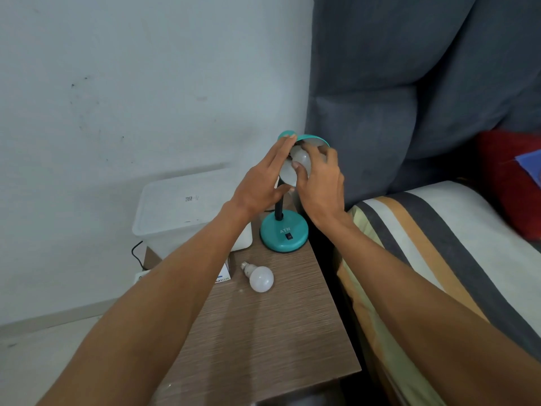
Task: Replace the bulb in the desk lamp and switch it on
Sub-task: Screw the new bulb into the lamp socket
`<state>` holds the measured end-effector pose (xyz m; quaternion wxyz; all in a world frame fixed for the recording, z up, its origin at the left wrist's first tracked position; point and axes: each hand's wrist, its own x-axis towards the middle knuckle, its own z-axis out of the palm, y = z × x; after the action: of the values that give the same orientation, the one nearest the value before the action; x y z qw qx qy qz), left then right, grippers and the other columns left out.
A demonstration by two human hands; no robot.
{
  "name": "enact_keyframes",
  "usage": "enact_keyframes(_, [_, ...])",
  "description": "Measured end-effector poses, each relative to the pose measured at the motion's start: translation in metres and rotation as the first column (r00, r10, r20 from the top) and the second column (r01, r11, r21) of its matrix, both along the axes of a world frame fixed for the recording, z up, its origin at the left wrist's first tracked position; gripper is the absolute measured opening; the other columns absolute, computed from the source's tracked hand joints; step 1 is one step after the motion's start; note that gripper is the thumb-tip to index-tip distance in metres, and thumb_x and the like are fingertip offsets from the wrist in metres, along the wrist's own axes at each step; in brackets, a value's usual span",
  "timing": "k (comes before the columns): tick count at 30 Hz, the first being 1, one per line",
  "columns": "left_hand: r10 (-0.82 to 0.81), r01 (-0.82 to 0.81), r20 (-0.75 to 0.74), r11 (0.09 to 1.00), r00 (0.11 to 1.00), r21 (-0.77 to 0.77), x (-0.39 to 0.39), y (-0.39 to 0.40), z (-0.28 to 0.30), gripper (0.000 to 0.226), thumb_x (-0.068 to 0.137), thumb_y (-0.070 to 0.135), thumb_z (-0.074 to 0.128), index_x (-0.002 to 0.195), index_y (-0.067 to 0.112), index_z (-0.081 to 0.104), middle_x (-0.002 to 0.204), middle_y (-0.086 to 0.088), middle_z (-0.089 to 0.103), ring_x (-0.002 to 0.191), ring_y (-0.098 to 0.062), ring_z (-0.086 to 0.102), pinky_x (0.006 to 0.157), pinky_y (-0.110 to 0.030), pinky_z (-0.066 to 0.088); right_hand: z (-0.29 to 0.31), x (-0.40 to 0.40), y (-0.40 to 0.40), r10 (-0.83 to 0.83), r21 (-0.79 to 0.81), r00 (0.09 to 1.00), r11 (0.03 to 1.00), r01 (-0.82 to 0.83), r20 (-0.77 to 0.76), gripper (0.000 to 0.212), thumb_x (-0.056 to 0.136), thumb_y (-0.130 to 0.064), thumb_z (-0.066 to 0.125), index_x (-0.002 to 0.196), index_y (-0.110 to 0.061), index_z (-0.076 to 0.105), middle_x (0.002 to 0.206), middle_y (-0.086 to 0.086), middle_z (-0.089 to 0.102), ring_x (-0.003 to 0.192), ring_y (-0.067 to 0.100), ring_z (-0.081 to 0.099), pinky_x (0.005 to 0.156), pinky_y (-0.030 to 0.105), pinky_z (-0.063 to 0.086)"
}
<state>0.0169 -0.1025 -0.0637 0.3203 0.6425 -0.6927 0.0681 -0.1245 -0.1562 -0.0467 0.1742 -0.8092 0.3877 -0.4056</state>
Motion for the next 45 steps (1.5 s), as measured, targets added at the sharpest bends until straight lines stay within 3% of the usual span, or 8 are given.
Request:
enact_keyframes(4, [-0.002, 0.002, -0.012, 1.0, 1.0, -0.002, 0.001, 0.001, 0.002, 0.096, 0.085, 0.014, 0.08, 0.16, 0.012, 0.02, 0.168, -0.007, 0.026, 0.146, -0.03, 0.041, 0.107, -0.046, 0.051, 0.0, -0.002, -0.004, 0.013, 0.054, 0.999, 0.998, -0.011, -0.036, 0.053, 0.089, -0.024, 0.069, 0.138, -0.016, 0.049, 0.134, 0.014, 0.054, 0.11, 0.037, 0.061, 0.091, 0.046, 0.051])
enact_keyframes(8, [0.002, -0.002, -0.004, 1.0, 1.0, -0.004, 0.001, 0.002, 0.001, 0.096, 0.085, 0.016, 0.08, 0.16, 0.013, 0.02, 0.167, -0.007, 0.026, 0.148, -0.029, 0.039, 0.107, -0.046, 0.051, 0.006, 0.0, -0.006, -0.131, 0.243, 0.991, 0.962, 0.124, 0.013, 0.053, 0.093, -0.052, 0.053, 0.125, -0.01, 0.057, 0.108, 0.016, 0.068, 0.099, 0.038, 0.066, 0.079, 0.04, 0.052])
enact_keyframes(14, [0.004, -0.004, 0.006, 1.0, 1.0, -0.001, 0.001, 0.002, 0.001, 0.096, 0.085, 0.015, 0.08, 0.161, 0.012, 0.02, 0.168, -0.008, 0.026, 0.141, -0.032, 0.047, 0.103, -0.046, 0.054, 0.002, 0.0, 0.0, 0.01, 0.024, 1.0, 1.0, -0.01, 0.026, 0.04, 0.097, -0.032, 0.06, 0.134, -0.02, 0.053, 0.134, 0.013, 0.047, 0.108, 0.033, 0.06, 0.09, 0.045, 0.054])
enact_keyframes(18, [0.001, -0.001, -0.01, 1.0, 1.0, 0.004, 0.002, 0.003, 0.001, 0.093, 0.087, 0.017, 0.078, 0.161, 0.01, 0.021, 0.167, -0.008, 0.026, 0.145, -0.03, 0.042, 0.108, -0.042, 0.05, -0.005, -0.003, -0.003, 0.057, 0.039, 0.997, 0.998, -0.056, -0.044, 0.058, 0.086, -0.024, 0.073, 0.139, -0.019, 0.049, 0.136, 0.013, 0.048, 0.111, 0.035, 0.059, 0.093, 0.048, 0.053])
enact_keyframes(23, [0.005, -0.005, -0.013, 1.0, 1.0, 0.0, 0.002, 0.003, 0.001, 0.092, 0.088, 0.018, 0.077, 0.161, 0.009, 0.021, 0.167, -0.009, 0.026, 0.147, -0.03, 0.04, 0.109, -0.045, 0.049, 0.003, 0.001, -0.007, -0.076, 0.208, 0.997, 0.976, 0.07, 0.023, 0.058, 0.092, -0.053, 0.057, 0.13, -0.009, 0.054, 0.113, 0.013, 0.068, 0.1, 0.031, 0.067, 0.084, 0.042, 0.057])
enact_keyframes(30, [0.001, 0.0, -0.011, 1.0, 1.0, 0.007, 0.0, 0.002, 0.0, 0.095, 0.086, 0.015, 0.079, 0.161, 0.012, 0.02, 0.168, -0.008, 0.025, 0.132, -0.038, 0.054, 0.1, -0.049, 0.055, -0.002, -0.001, -0.008, 0.062, -0.072, 0.994, 0.995, -0.069, -0.088, 0.054, 0.089, -0.022, 0.07, 0.139, -0.015, 0.051, 0.136, 0.015, 0.052, 0.117, 0.035, 0.056, 0.097, 0.046, 0.051])
enact_keyframes(37, [0.003, -0.003, -0.007, 1.0, 1.0, -0.002, 0.0, 0.004, 0.0, 0.093, 0.086, 0.018, 0.08, 0.16, 0.01, 0.023, 0.166, -0.011, 0.028, 0.141, -0.036, 0.047, 0.102, -0.048, 0.054, 0.007, 0.001, -0.006, -0.061, 0.301, 0.994, 0.953, 0.029, 0.096, 0.055, 0.096, -0.051, 0.052, 0.134, -0.012, 0.051, 0.116, 0.014, 0.067, 0.104, 0.032, 0.066, 0.087, 0.042, 0.056])
enact_keyframes(45, [0.001, 0.0, -0.014, 1.0, 1.0, 0.008, 0.001, 0.004, 0.0, 0.094, 0.088, 0.018, 0.078, 0.161, 0.013, 0.02, 0.168, -0.008, 0.026, 0.133, -0.038, 0.054, 0.102, -0.047, 0.055, -0.004, -0.005, 0.0, 0.075, 0.054, 0.996, 0.996, -0.073, -0.045, 0.057, 0.086, -0.025, 0.073, 0.138, -0.022, 0.049, 0.138, 0.011, 0.046, 0.113, 0.034, 0.058, 0.095, 0.044, 0.05])
